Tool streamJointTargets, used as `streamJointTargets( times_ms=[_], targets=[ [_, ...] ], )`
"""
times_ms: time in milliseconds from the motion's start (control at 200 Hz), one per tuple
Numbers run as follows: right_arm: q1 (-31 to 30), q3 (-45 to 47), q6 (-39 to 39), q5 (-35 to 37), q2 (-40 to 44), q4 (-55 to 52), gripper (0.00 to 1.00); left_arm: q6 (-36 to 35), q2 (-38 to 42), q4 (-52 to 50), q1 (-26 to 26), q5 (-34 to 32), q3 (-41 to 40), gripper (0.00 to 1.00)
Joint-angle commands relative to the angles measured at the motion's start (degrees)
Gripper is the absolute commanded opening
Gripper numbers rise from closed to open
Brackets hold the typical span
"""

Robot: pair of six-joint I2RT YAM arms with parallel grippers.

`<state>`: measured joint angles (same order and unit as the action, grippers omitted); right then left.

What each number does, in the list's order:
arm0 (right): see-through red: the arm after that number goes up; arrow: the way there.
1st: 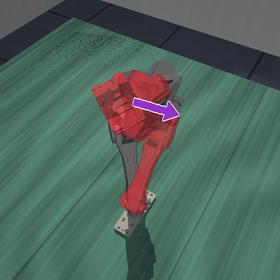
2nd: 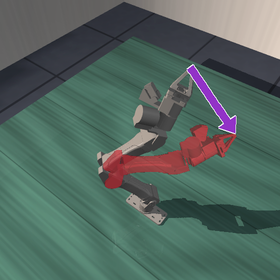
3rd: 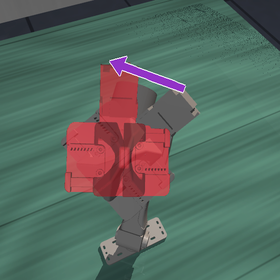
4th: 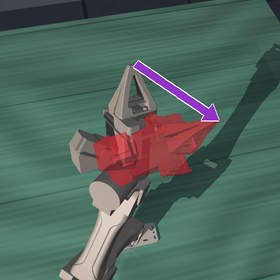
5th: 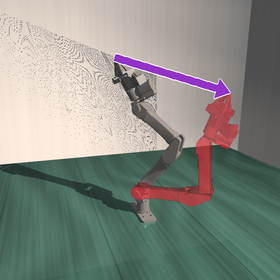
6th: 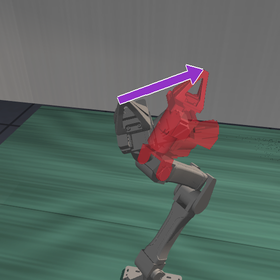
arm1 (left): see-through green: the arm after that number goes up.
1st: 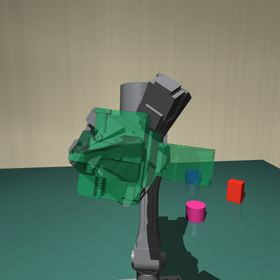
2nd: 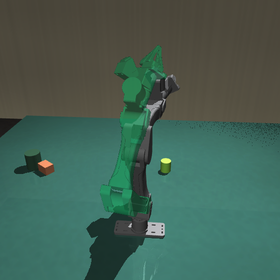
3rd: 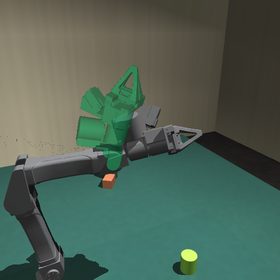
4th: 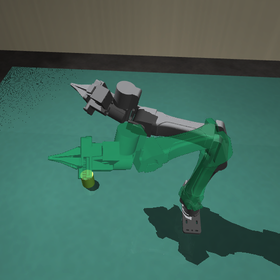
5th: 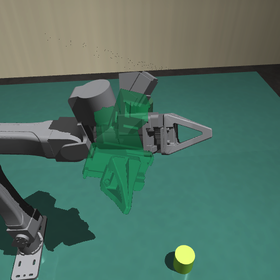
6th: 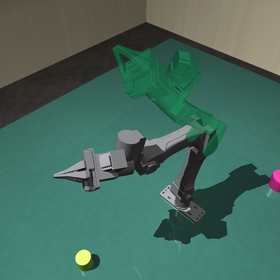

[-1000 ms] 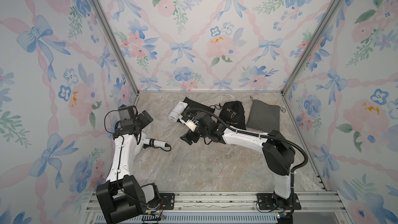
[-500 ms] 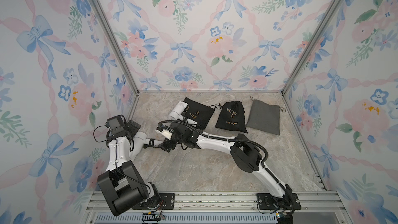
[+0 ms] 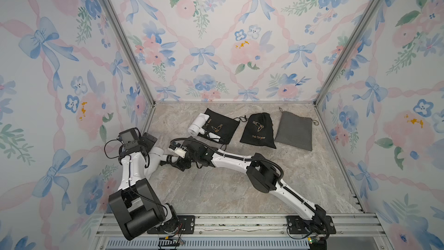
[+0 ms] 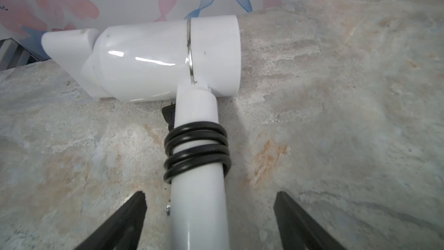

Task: Pack away hair dryers
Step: Pick up the hair dryer from the center of the board.

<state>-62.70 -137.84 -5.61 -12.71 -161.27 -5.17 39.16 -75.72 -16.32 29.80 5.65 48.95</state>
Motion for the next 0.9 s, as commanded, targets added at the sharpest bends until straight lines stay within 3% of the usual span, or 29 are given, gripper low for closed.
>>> streamJointTargets(
  times_ms=[0, 210, 475, 575, 895],
  targets=[
    [-0.3, -2.0, 1.0, -0.8, -2.5, -1.2, 0.84, 0.4, -0.7, 0.5, 0.1, 0.7, 0.7, 0.98],
    [-0.7, -3.9, 0.6, -1.0, -4.2, -1.7, 0.76, 1.2, -0.6, 0.6, 0.1, 1.0, 1.4, 0.98],
    [-0.7, -2.2, 2.0, 0.9, -3.4, 0.7, 0.47, 1.5, -0.3, 0.7, 0.1, 1.3, 1.8, 0.98],
    [-0.8, 5.0, 2.6, 1.7, 0.9, 6.2, 0.41, 1.8, 0.3, 0.7, 0.1, 1.4, 1.9, 0.98],
    [-0.3, 37.8, 4.5, 5.7, 21.5, 27.7, 0.36, 2.3, 2.3, 0.6, -1.3, 2.6, 3.2, 0.98]
  ],
)
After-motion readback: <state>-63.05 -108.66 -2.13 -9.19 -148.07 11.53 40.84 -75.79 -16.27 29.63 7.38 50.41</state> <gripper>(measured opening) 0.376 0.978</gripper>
